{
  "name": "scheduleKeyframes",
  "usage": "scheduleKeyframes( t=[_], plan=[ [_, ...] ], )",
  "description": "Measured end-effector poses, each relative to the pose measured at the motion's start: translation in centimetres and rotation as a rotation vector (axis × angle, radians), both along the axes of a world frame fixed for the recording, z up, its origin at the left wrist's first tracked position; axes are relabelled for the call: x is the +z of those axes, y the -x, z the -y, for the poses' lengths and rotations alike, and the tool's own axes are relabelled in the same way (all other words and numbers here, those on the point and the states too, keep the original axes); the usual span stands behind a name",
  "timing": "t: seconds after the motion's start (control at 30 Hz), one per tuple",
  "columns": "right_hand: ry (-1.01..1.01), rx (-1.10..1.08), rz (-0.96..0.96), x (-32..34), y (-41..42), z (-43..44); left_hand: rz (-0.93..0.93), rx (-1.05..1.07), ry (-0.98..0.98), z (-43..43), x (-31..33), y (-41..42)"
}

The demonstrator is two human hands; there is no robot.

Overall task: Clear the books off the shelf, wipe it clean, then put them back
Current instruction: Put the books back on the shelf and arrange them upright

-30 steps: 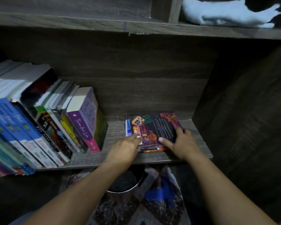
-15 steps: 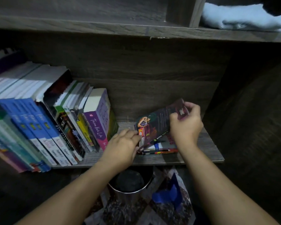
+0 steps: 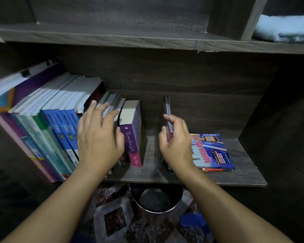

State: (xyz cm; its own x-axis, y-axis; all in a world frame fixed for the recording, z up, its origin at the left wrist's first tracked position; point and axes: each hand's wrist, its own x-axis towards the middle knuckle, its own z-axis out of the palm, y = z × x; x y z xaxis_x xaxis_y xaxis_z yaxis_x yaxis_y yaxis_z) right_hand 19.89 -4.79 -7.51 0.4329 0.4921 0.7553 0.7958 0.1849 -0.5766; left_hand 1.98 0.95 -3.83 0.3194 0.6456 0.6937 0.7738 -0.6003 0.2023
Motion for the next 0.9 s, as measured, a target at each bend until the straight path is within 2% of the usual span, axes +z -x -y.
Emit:
scheduleKeyframes(
  t=[0.1,0.3,0.47,0.53,0.63,0.73,0.9],
  plan=[
    [-0.027,0.015,0.009,0.0,0.5,-1.0,-0.115,-0.04,0.061,-0.1,-0.2,0.3],
    [0.026,0.108,0.028,-0.7,2.3,-3.0,-0.205,-0.095,0.178,-0.6,-0.9,0.9],
    [0.404,0.453,-0.042,-0.3,2.3,-3.3,-0.268,-0.114,0.167,-0.7,-1.3,1.3],
    [0.544,0.511,-0.019,-0.3,2.1,-2.8,-0.274,-0.117,0.17,-0.7,-1.4,1.3],
    [0.69,0.488,0.034,-0.6,1.4,-2.2,-0.267,-0.115,0.173,-0.7,-1.4,1.2],
    [0.691,0.385,0.093,-0.7,-0.2,-1.5,-0.225,-0.113,0.18,-0.5,-1.3,0.8],
    [0.715,0.193,0.044,-0.2,-3.8,0.8,-0.147,-0.148,0.122,0.8,-0.9,-0.9]
  ],
)
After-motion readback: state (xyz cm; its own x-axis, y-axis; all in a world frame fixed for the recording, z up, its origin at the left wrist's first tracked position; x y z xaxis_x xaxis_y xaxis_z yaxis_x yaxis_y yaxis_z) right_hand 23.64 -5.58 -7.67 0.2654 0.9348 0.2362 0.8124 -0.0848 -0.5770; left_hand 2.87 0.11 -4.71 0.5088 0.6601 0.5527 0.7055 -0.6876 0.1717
